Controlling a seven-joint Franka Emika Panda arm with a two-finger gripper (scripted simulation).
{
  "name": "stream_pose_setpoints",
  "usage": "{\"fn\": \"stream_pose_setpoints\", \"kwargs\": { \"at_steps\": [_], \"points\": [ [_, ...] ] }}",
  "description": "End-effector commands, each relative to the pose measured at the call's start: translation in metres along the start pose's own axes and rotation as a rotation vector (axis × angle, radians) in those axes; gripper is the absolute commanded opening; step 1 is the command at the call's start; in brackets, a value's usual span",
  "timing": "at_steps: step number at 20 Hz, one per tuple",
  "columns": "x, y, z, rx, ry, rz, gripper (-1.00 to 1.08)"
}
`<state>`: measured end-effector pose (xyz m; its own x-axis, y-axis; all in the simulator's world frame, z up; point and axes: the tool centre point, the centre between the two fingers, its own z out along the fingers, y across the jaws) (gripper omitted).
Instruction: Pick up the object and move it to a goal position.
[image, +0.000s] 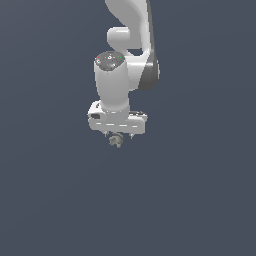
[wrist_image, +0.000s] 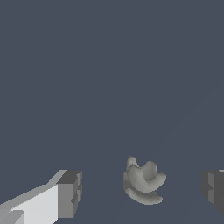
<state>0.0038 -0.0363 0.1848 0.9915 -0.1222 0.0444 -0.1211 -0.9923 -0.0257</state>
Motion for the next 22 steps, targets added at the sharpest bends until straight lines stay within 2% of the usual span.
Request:
{"fn": "stream_pose_setpoints", "kwargs": {
  "at_steps": [1,14,22],
  "points": [
    [-0.007,0.003,0.010,-0.002,-0.005,0.023,1.00],
    [-0.067,0.030,0.078,-0.025,-0.035,0.209,1.00],
    [-0.082,0.036,0.091,-0.031,-0.041,0.247,1.00]
  ]
}}
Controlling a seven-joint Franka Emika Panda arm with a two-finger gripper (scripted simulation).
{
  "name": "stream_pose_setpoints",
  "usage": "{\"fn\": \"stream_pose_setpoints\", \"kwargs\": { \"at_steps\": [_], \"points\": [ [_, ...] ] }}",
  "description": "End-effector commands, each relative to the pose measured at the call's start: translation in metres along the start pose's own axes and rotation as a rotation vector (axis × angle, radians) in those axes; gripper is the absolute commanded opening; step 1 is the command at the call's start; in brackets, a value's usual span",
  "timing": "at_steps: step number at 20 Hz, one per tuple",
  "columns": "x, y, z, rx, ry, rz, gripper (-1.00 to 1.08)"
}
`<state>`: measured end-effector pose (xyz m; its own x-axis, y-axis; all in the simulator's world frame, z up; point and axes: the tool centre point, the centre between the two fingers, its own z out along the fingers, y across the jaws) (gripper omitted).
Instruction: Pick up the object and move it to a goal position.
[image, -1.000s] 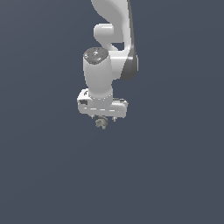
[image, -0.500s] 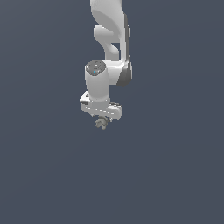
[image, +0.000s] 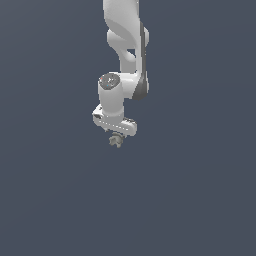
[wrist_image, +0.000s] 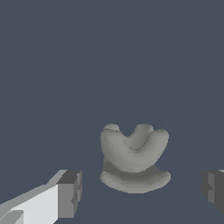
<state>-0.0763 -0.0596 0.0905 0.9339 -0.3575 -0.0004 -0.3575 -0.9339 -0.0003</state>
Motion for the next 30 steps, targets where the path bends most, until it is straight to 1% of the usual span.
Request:
{"fn": "stream_pose_setpoints", "kwargs": {
  "at_steps": [1,6,14,19,20,30],
  "points": [
    [0.000,0.000,0.000,0.000,0.000,0.000,1.00],
    [0.000,0.000,0.008,0.000,0.000,0.001,1.00],
    [-0.002,0.001,0.044,0.000,0.000,0.004,1.00],
    [-0.001,0.001,0.051,0.000,0.000,0.004,1.00],
    [-0.001,0.001,0.051,0.000,0.000,0.004,-1.00],
    [-0.001,0.000,0.050,0.000,0.001,0.003,-1.00]
  ]
}}
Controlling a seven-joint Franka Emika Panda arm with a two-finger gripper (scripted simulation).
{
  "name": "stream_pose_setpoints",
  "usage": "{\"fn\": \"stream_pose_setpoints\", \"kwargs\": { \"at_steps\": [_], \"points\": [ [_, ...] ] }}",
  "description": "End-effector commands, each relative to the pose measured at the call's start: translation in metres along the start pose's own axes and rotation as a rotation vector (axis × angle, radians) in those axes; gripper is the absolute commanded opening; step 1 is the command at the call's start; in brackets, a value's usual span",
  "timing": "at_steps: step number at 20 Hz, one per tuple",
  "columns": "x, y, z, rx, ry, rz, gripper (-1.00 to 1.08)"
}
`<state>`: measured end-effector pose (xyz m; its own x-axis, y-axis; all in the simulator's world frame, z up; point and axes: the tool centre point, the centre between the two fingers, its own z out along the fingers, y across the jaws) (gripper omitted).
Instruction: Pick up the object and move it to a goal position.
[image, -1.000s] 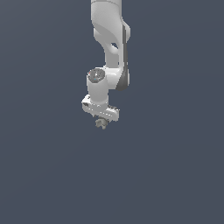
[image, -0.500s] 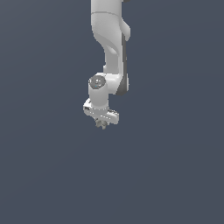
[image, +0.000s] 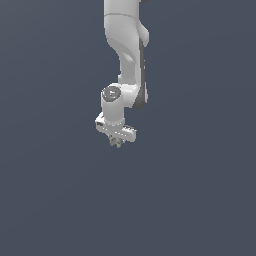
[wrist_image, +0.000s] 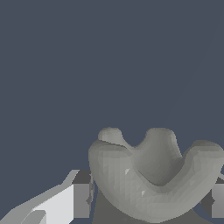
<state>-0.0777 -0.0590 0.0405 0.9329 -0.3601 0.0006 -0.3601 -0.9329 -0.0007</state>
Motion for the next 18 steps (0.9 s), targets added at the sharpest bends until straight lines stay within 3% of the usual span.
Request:
{"fn": "stream_pose_setpoints", "kwargs": {
  "at_steps": [1,9,18],
  "points": [
    [0.000,0.000,0.000,0.000,0.000,0.000,-1.00],
    [0.009,0.006,-0.021,0.000,0.000,0.000,-1.00],
    [0.034,0.022,-0.082,0.000,0.000,0.001,-1.00]
  ]
}}
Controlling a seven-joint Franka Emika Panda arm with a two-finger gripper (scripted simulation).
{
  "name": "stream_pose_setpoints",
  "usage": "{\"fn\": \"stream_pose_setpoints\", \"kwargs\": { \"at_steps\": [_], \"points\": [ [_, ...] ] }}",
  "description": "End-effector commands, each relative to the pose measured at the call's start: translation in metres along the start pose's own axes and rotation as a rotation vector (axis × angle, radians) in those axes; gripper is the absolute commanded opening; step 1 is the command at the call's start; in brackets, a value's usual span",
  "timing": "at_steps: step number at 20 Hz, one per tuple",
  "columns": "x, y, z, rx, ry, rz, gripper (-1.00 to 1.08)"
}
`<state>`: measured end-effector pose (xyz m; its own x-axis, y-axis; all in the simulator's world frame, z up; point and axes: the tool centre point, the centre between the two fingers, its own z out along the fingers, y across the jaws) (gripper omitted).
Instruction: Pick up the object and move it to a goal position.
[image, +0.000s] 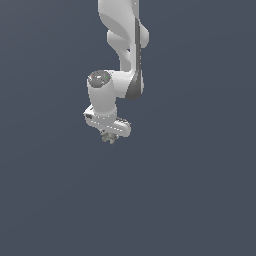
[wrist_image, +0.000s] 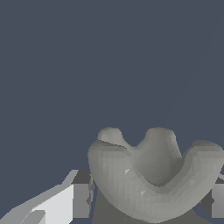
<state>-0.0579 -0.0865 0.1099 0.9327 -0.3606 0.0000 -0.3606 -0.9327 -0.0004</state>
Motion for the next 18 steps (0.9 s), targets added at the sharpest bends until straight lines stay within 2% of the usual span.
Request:
{"fn": "stream_pose_setpoints", "kwargs": {
  "at_steps": [1,18],
  "points": [
    [0.009,0.006,-0.022,0.000,0.000,0.000,-1.00],
    [0.077,0.046,-0.177,0.000,0.000,0.001,-1.00]
  ]
}}
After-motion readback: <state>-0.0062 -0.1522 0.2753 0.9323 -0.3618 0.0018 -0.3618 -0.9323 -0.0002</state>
